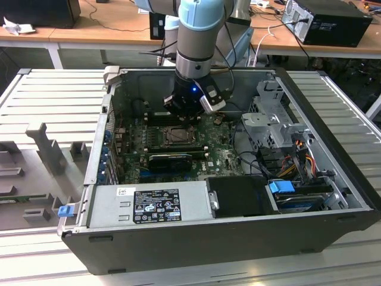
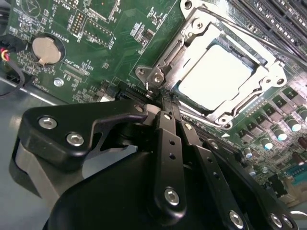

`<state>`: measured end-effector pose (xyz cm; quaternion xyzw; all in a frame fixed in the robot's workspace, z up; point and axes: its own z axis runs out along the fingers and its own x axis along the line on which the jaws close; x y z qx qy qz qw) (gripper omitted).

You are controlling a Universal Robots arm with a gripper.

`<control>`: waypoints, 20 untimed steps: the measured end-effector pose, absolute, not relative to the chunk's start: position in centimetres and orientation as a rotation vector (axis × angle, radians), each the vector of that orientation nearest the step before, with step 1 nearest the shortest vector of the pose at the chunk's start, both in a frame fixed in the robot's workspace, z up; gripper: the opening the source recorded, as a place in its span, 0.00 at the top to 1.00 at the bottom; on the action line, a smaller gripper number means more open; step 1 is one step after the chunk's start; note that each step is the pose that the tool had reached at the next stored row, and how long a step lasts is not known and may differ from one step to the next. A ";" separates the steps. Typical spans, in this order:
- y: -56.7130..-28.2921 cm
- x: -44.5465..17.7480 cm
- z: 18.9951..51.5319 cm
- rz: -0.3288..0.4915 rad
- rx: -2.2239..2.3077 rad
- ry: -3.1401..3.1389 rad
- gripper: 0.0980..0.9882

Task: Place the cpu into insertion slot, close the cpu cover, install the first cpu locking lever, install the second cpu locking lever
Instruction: 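Install the first cpu locking lever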

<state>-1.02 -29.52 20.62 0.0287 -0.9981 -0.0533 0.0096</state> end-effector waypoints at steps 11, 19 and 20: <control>-29.7 -2.1 21.5 -0.195 0.090 -3.118 0.99; -29.7 -2.2 21.8 -0.197 0.091 -3.118 0.99; -29.7 -2.2 21.8 -0.197 0.091 -3.118 0.99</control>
